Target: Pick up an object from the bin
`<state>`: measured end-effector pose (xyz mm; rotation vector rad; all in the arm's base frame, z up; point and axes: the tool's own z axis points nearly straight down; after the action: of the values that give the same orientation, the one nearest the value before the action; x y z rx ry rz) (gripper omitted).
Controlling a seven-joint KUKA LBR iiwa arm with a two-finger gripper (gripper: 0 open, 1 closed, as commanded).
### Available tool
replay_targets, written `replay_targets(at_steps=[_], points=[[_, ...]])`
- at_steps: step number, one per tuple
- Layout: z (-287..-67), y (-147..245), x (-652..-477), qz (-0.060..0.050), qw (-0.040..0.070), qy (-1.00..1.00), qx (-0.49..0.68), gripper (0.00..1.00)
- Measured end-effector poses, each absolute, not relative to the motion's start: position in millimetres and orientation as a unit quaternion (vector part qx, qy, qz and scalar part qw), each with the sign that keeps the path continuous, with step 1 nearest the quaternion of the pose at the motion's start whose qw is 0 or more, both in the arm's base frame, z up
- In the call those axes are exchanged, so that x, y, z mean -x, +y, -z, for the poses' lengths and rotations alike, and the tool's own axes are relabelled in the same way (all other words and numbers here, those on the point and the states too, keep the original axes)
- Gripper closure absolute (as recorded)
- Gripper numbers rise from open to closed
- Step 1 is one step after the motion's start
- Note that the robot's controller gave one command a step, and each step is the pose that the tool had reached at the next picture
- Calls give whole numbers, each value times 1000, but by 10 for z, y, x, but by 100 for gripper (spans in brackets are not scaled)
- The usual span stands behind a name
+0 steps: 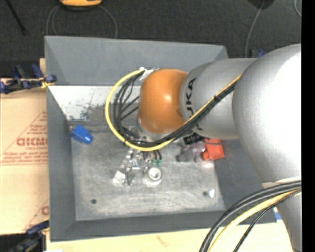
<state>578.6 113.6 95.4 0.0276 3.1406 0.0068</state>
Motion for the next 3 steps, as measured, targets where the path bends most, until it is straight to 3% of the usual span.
replay_targets(at_steps=[1, 3], points=[[-898, 1071, -5807, -7, 3, 999, -34, 0], [-856, 1088, -5672, -2, 7, 991, -130, 0]])
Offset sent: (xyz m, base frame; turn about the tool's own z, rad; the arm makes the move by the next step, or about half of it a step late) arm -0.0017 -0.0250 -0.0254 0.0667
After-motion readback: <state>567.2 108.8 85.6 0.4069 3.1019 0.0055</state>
